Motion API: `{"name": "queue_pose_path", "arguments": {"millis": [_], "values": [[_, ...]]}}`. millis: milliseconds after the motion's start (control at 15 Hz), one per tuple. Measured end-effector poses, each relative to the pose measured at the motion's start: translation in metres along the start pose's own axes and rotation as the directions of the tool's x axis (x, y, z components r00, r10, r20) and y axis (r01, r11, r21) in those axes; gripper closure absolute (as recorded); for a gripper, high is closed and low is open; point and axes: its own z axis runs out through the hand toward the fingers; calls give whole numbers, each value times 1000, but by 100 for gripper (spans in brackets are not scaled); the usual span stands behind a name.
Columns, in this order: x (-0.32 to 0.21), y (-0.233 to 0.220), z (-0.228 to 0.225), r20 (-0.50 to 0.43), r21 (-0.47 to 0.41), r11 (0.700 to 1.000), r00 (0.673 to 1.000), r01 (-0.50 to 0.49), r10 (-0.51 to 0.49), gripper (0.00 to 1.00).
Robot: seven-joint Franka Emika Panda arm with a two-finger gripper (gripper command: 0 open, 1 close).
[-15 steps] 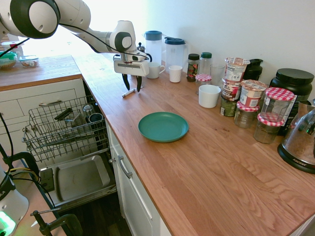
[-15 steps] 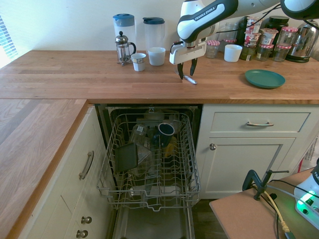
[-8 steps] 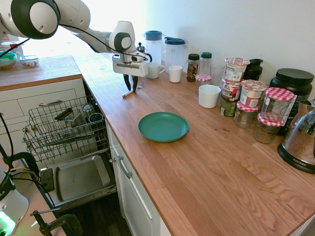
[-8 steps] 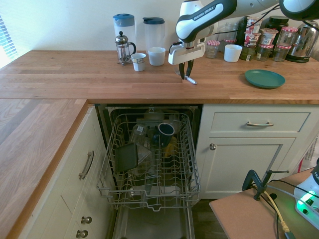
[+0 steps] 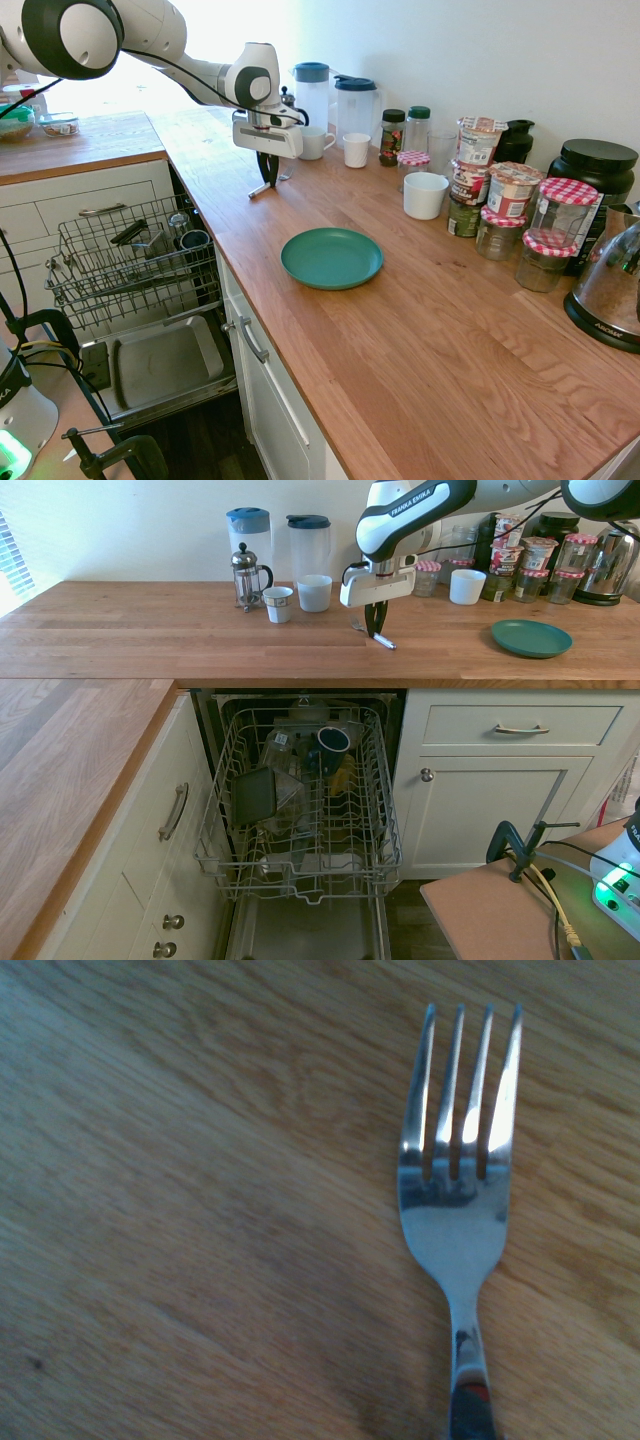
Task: Put the fork in the dishwasher
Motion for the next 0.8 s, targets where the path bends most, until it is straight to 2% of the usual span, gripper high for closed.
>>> {"name": "queue_pose_path", "arguments": {"millis": [333, 800], "values": [[-11, 11, -50, -31, 59, 989, 990, -135, 137, 100], [-114, 34, -94, -20, 99, 958, 962, -270, 273, 100]]}}
